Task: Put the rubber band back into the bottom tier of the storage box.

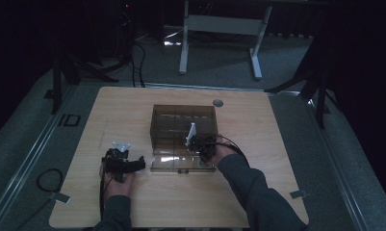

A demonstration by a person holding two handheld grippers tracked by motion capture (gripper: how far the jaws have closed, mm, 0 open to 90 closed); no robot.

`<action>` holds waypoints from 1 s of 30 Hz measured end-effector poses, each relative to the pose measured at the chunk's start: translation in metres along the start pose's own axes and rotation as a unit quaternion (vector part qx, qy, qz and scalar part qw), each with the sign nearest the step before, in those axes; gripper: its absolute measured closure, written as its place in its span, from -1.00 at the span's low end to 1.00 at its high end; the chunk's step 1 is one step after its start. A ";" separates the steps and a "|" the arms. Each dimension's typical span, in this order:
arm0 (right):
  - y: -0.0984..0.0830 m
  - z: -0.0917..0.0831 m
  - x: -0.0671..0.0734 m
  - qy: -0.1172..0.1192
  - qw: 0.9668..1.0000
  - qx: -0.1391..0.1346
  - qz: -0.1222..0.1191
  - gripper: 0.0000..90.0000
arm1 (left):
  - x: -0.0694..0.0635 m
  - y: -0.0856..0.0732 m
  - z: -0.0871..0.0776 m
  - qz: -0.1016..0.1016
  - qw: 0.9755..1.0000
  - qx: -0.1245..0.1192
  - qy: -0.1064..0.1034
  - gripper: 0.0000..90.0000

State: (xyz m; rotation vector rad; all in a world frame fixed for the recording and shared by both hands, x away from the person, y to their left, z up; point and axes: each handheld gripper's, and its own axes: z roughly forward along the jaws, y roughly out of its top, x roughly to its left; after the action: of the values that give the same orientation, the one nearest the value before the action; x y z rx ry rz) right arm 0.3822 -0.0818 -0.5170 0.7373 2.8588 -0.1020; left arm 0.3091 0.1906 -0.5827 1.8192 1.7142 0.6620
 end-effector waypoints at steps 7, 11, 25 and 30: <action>0.001 0.002 0.000 -0.002 1.000 -0.001 0.000 0.82 | 0.000 0.000 0.000 0.000 1.000 0.000 0.000 -0.96; 0.001 0.003 -0.001 -0.003 1.000 0.000 0.002 0.82 | 0.000 0.000 0.000 0.000 1.000 0.000 0.000 -0.96; -0.001 0.005 -0.001 0.005 1.000 0.003 0.002 0.71 | 0.000 0.000 0.000 0.000 1.000 0.000 0.000 -0.96; -0.001 0.004 -0.002 0.006 1.000 0.001 0.002 0.69 | 0.000 0.000 0.000 0.000 1.000 0.000 0.000 -0.96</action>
State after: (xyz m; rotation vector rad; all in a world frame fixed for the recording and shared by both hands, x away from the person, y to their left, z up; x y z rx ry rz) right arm 0.3838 -0.0841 -0.5203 0.7456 2.8702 -0.1004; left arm 0.3091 0.1906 -0.5827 1.8192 1.7144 0.6619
